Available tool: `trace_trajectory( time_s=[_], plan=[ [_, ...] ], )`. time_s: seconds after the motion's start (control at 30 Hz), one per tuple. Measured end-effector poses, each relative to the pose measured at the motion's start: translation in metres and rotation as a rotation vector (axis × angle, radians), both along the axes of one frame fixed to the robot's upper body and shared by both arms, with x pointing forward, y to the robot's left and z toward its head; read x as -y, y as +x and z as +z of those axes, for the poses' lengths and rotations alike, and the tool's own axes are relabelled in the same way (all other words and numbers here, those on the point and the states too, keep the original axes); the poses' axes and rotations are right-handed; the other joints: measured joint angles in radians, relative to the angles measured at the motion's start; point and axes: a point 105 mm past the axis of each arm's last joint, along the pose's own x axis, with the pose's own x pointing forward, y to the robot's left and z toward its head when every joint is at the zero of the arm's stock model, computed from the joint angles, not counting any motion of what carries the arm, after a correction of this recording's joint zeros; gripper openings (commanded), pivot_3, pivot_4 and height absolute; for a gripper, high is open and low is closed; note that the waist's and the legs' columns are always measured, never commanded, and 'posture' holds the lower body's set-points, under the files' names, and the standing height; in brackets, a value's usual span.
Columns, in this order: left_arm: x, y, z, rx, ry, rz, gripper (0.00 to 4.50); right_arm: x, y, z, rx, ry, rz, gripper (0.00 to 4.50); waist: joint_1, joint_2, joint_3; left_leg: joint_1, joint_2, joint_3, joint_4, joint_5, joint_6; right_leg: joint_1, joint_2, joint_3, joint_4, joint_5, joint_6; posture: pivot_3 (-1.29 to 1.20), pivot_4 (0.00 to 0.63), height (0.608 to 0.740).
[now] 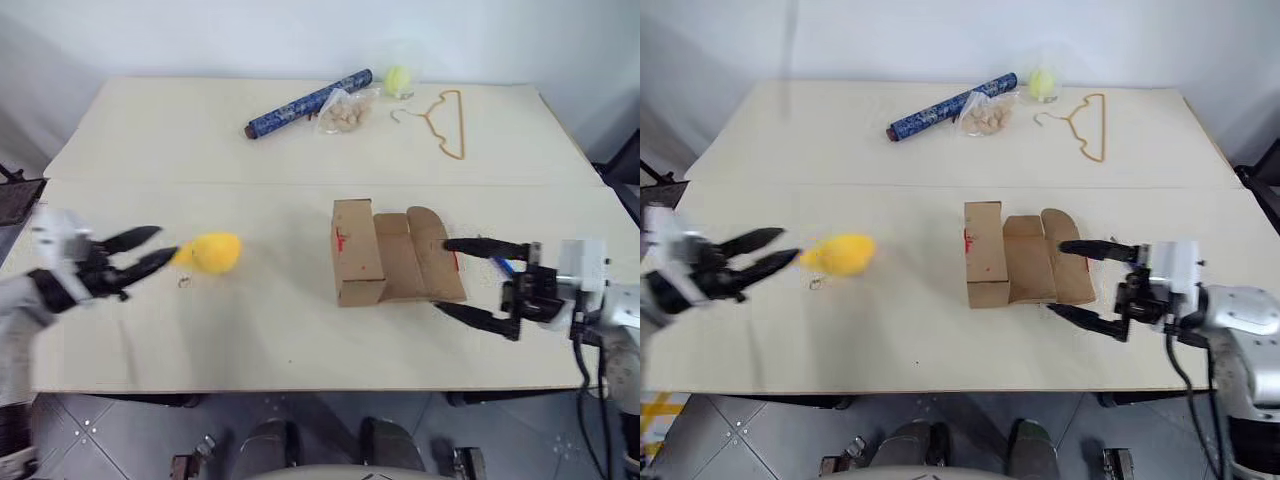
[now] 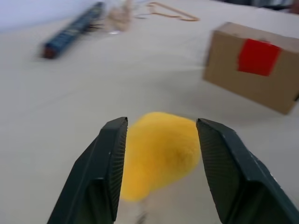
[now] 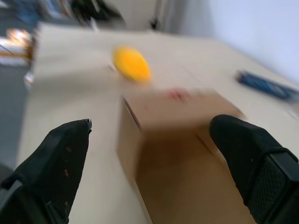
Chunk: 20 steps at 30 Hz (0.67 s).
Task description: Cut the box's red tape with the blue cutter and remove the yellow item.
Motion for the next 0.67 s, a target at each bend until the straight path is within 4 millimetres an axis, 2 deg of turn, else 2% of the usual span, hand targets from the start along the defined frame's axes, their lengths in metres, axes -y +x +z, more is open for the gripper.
trace_trajectory(
  time_s=[0.13,0.23,0.33,0.43,0.57,0.67],
  plan=[
    [-0.025,-0.026,-0.017,-0.075,-0.048,0.098,4.49,0.010,0.002,0.000,-0.005,0.003,-0.010,4.50,-0.010,0.000,0.000,0.005,0.003,0.003,-0.001,-0.001,-0.002,0.002,0.001,0.000,0.000,-0.001,-0.002,0.00,0.150,0.740],
    [-0.039,-0.036,-0.032,-0.078,-0.070,0.179,4.49,0.015,0.008,0.004,0.022,0.012,-0.032,4.50,-0.013,0.000,0.000,0.006,0.003,0.003,-0.001,-0.002,-0.003,0.002,0.000,0.001,0.000,-0.002,-0.003,0.00,0.150,0.740],
    [-0.032,-0.039,-0.050,-0.114,-0.096,0.178,4.49,0.012,0.011,-0.001,0.033,0.019,-0.023,4.50,-0.009,0.000,0.000,0.007,0.004,0.003,-0.001,-0.006,-0.009,0.002,0.000,0.002,-0.001,-0.002,-0.004,0.00,0.150,0.740],
    [-0.025,-0.045,-0.053,-0.127,-0.065,0.170,4.49,0.007,0.011,-0.003,0.037,0.030,-0.007,4.50,-0.012,-0.001,0.001,0.007,0.005,0.004,0.000,-0.006,-0.011,0.000,0.000,0.003,0.003,-0.003,-0.006,0.00,0.150,0.740],
    [-0.044,-0.070,-0.063,-0.189,0.042,0.220,4.49,0.005,0.005,-0.007,0.028,0.016,0.024,4.50,-0.019,-0.001,0.001,0.008,0.010,0.006,-0.001,-0.007,-0.011,-0.001,0.003,0.000,0.003,-0.006,-0.012,0.00,0.150,0.740],
    [-0.055,-0.065,-0.062,-0.157,0.082,0.292,4.49,0.004,0.002,-0.013,0.020,0.000,0.045,4.50,-0.013,-0.001,0.001,0.008,0.012,0.005,-0.001,-0.007,-0.011,-0.001,0.004,-0.003,0.004,-0.008,-0.015,0.00,0.150,0.740]
  ],
)
